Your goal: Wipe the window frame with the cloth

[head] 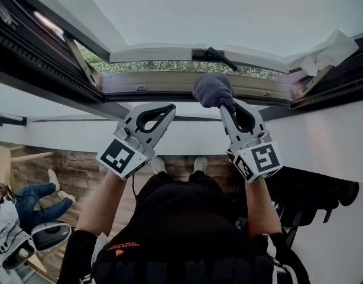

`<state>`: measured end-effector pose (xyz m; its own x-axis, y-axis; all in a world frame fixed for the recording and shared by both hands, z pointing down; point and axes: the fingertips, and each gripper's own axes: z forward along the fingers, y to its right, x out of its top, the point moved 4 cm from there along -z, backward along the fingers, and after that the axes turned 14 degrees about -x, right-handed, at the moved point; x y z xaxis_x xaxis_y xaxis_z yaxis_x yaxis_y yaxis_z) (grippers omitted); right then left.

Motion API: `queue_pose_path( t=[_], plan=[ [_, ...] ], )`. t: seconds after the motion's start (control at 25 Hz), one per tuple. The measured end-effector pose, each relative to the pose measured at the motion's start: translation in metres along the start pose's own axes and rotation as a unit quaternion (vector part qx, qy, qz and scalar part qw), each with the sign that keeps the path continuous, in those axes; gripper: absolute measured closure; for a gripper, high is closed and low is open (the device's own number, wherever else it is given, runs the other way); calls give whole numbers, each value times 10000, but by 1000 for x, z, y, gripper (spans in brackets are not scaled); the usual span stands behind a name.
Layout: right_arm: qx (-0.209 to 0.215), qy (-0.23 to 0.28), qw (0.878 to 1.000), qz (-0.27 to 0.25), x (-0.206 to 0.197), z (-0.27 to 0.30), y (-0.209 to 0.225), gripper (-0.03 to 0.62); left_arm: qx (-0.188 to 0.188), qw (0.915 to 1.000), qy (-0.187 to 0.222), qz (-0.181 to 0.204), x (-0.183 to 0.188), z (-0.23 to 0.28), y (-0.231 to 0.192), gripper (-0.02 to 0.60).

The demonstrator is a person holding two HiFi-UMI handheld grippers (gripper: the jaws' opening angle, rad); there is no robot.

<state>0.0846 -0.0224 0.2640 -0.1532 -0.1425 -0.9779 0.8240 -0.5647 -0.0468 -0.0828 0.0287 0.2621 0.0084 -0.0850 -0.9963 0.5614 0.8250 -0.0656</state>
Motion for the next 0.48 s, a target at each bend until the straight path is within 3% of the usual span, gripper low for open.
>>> queue_pose_path(
  t=[0.48],
  plan=[
    [12,-48,10000,5,-2,4,2,528,-23,10000,-14,-63,-2,5,-2,563]
  ],
)
